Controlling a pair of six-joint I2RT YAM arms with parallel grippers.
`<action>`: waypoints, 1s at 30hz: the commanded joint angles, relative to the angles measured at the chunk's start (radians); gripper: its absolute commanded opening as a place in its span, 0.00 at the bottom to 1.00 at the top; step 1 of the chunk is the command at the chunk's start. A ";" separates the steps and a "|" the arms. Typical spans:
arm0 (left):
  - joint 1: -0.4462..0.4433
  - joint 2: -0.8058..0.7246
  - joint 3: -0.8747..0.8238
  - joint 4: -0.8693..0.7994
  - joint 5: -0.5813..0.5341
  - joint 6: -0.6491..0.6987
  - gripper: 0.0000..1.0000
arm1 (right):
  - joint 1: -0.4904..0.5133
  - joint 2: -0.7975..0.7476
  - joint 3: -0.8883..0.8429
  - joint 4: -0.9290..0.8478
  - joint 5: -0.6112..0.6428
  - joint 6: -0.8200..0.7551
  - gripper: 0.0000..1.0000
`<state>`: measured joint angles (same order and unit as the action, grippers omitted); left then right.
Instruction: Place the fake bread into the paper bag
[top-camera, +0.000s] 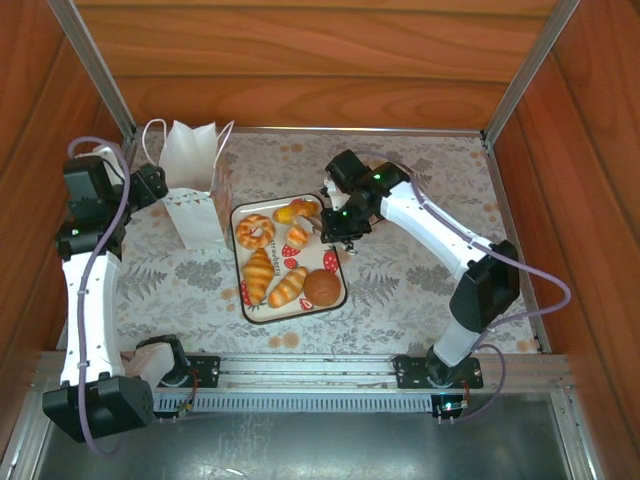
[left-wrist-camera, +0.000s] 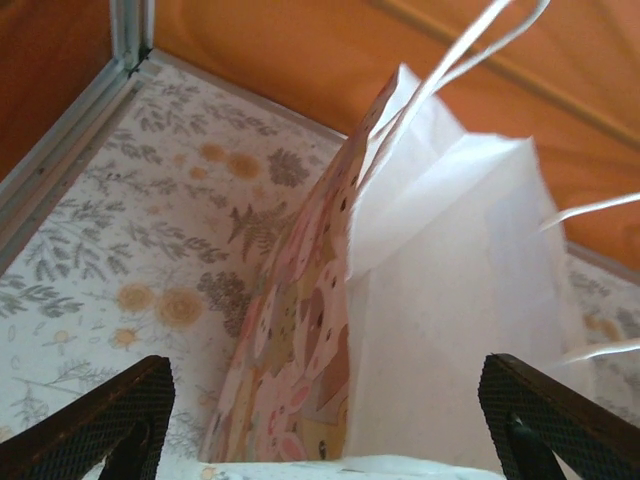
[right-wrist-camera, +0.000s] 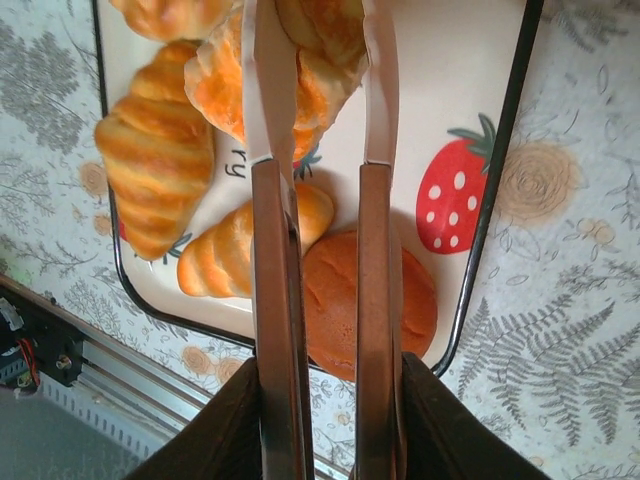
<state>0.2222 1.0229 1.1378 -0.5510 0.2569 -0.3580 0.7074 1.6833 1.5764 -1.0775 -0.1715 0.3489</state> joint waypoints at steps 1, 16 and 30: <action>0.046 0.026 0.054 -0.030 0.153 -0.032 0.81 | 0.003 -0.080 0.000 0.033 0.040 -0.038 0.20; 0.069 0.178 0.119 -0.043 0.265 -0.020 0.66 | 0.003 -0.206 0.201 0.143 0.175 -0.155 0.20; 0.070 0.336 0.183 -0.041 0.241 -0.011 0.42 | 0.025 -0.079 0.489 0.228 0.138 -0.236 0.20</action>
<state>0.2844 1.3457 1.2930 -0.5812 0.4946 -0.3729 0.7136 1.5608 2.0071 -0.9108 -0.0093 0.1513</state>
